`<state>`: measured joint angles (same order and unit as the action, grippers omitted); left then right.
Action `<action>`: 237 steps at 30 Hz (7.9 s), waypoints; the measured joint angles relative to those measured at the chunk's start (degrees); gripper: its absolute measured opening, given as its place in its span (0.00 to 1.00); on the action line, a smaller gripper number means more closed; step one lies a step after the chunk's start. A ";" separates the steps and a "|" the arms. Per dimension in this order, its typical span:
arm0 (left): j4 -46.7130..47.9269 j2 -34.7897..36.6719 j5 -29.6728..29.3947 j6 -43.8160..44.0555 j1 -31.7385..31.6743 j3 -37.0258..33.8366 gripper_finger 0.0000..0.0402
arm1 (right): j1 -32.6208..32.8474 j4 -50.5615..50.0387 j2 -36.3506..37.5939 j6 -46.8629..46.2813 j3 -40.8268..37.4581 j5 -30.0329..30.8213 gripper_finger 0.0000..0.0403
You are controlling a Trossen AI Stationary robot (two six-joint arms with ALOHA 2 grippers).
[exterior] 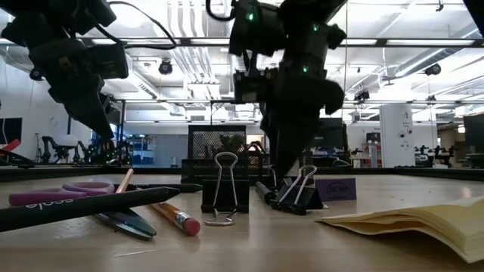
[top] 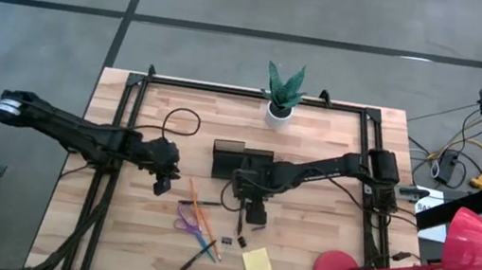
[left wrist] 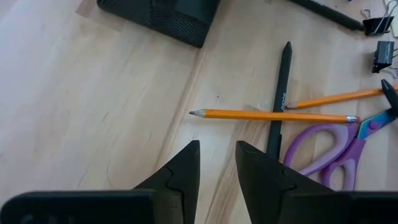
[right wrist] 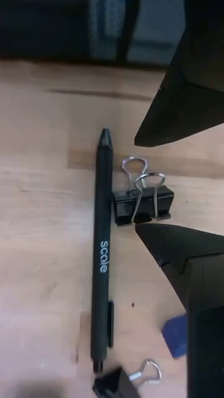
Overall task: Pick and place office supplies into organizer
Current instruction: Put the top binder clip into the desk organizer, then put the right binder clip into the desk organizer
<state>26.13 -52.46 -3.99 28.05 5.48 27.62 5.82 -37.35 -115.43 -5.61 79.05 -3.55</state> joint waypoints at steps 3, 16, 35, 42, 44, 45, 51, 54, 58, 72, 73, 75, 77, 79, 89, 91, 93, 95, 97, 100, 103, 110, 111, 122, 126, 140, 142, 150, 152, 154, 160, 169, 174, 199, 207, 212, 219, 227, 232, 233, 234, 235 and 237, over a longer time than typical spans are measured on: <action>0.00 -0.46 0.00 0.04 -0.07 0.00 0.22 | 0.02 -0.82 -0.03 -2.24 -0.04 -0.51 0.50; -0.04 -0.78 0.09 0.04 -0.27 0.00 0.22 | 0.02 0.31 0.25 -7.72 0.07 -4.09 0.41; 0.06 -0.78 0.13 0.07 -0.27 0.00 0.22 | -0.35 0.25 0.21 -4.75 -0.04 -4.64 0.09; 0.07 -0.78 0.12 0.07 -0.27 0.00 0.22 | -0.35 -1.57 0.23 -9.92 1.42 -4.22 0.02; 0.07 -0.78 0.11 0.07 -0.27 0.00 0.22 | -0.39 -2.78 0.30 -10.67 3.19 -3.41 0.02; 0.03 -0.78 0.11 0.04 -0.25 0.00 0.22 | -0.31 -3.46 0.48 -10.69 4.43 -2.11 0.02; -0.08 -0.78 0.11 0.04 -0.25 0.00 0.22 | 0.06 -2.37 1.87 -10.93 12.21 7.37 0.02; -0.08 -0.78 0.05 0.03 -0.26 0.00 0.22 | -0.66 0.72 1.53 -10.82 14.46 11.20 0.02; -0.20 -0.78 0.00 -0.40 -0.26 0.00 0.22 | -2.97 4.19 -1.77 -11.04 15.85 11.23 0.02; 0.21 -0.78 0.01 -1.57 -0.26 0.00 0.22 | -4.74 1.69 -11.27 -7.75 24.03 13.63 0.02; 0.21 -0.78 0.00 -1.59 -0.27 0.00 0.22 | -4.74 0.56 -11.22 -7.65 23.94 14.96 0.02; 0.21 -0.78 0.02 -1.67 -0.27 0.00 0.22 | -4.72 -1.20 -11.22 -7.72 23.82 17.85 0.02; 0.19 -0.78 0.01 -1.70 -0.25 0.00 0.22 | -4.71 -1.48 -11.22 -7.67 23.78 18.85 0.02; 0.20 -0.78 0.00 -1.98 -0.27 0.00 0.22 | -4.86 -0.85 -11.20 -7.46 23.80 18.35 0.02; 0.42 -0.78 0.00 -3.50 -0.26 0.00 0.22 | -5.79 0.21 -11.18 -12.72 23.78 12.68 0.10; 0.40 -0.78 0.00 -3.48 -0.27 0.00 0.22 | -5.70 0.23 -11.18 -12.85 23.78 12.65 0.16; 0.42 -0.78 0.00 -3.47 -0.25 0.00 0.22 | -5.60 -0.21 -10.80 -12.75 23.71 12.48 0.21; 0.43 -0.78 0.00 -3.37 -0.26 0.00 0.22 | -4.93 -1.05 -9.82 -10.70 23.67 11.96 0.26; 0.48 -0.78 0.02 -3.33 -0.27 0.00 0.22 | -3.49 -2.71 -8.06 -6.07 23.67 11.27 0.31; 0.59 -0.78 0.00 -3.28 -0.25 0.00 0.22 | 0.06 -7.38 -5.28 0.15 23.71 10.64 0.35; 0.63 -0.78 0.02 -3.20 -0.27 0.00 0.22 | 3.46 -14.18 -3.81 1.50 22.97 7.11 0.38; 0.54 -0.78 0.02 -3.04 -0.27 0.00 0.22 | 10.65 -13.99 -3.60 -21.06 16.44 -5.51 0.40; 0.51 -0.78 0.02 -3.02 -0.26 0.00 0.22 | 11.67 -12.59 -3.38 -25.65 15.16 -5.48 0.39; 0.40 -0.80 0.19 -3.37 -0.26 0.00 0.22 | 20.74 -1.22 -2.17 -73.34 8.29 7.36 0.36; 0.35 -0.80 0.55 -2.99 -0.27 0.00 0.22 | 21.55 -2.02 -1.92 -89.10 5.46 7.43 0.37; -0.14 -0.80 2.49 -1.19 -0.25 -0.02 0.22 | 19.76 1.74 2.07 -92.96 0.98 6.26 0.44; -0.16 -0.80 2.51 -0.34 -0.27 -0.02 0.22 | 19.71 3.77 1.78 -92.91 -0.09 6.08 0.44; -0.17 -0.80 2.51 0.13 -0.27 -0.02 0.22 | 18.97 6.43 1.84 -91.63 -2.53 8.00 0.44; -0.15 -0.80 2.54 0.13 -0.27 -0.02 0.22 | 18.68 6.57 1.87 -91.26 -2.79 8.04 0.44; -0.15 -0.79 2.51 0.13 -0.26 -0.02 0.22 | 18.55 6.74 1.87 -90.71 -3.11 8.10 0.43; -0.15 -0.80 2.51 0.22 -0.27 -0.04 0.22 | 18.18 11.71 1.87 -90.12 -3.45 7.99 0.38; -0.15 -0.80 2.47 0.27 -0.26 -0.04 0.22 | 18.27 11.15 1.87 -88.96 -3.84 7.79 0.33; -0.13 -0.80 2.47 0.26 -0.26 -0.04 0.22 | 18.29 11.16 1.87 -88.60 -4.72 7.63 0.32; -0.10 -0.80 2.43 0.07 -0.27 -0.07 0.22 | 18.09 12.70 1.93 -77.18 -3.67 6.58 0.02; -0.15 -0.79 2.15 0.09 -0.26 -0.07 0.22 | 15.88 12.84 5.43 -67.45 1.37 17.10 0.02; -0.19 -0.80 2.14 0.09 -0.25 -0.07 0.22 | 9.81 12.56 7.36 -62.49 1.44 25.67 0.02; -0.20 -0.80 2.05 0.07 -0.27 -0.07 0.22 | 1.33 16.28 4.34 -50.48 2.36 22.26 0.02; -0.10 -0.78 1.22 0.04 -0.27 -0.09 0.22 | -3.47 16.43 0.23 -47.10 3.82 19.03 0.02; -0.16 -0.78 0.22 0.02 -0.27 -0.09 0.22 | -4.75 16.35 -1.69 -48.50 3.85 17.60 0.02; -0.14 -0.78 0.22 0.02 -0.27 -0.09 0.22 | -4.74 16.39 -2.01 -48.65 3.84 18.25 0.02; -0.15 -0.78 0.22 0.02 -0.27 -0.09 0.22 | -4.70 16.35 -2.04 -48.99 3.82 18.67 0.02; -0.14 -0.78 0.22 0.02 -0.27 -0.09 0.22 | -4.64 16.29 -2.04 -49.50 3.82 18.82 0.02; -0.15 -0.78 0.20 0.02 -0.27 -0.09 0.22 | -4.63 16.05 -1.93 -49.74 3.85 18.81 0.03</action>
<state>25.98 -53.23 -3.79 28.08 5.21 27.53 1.19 -21.30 -117.36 -55.35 82.89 15.25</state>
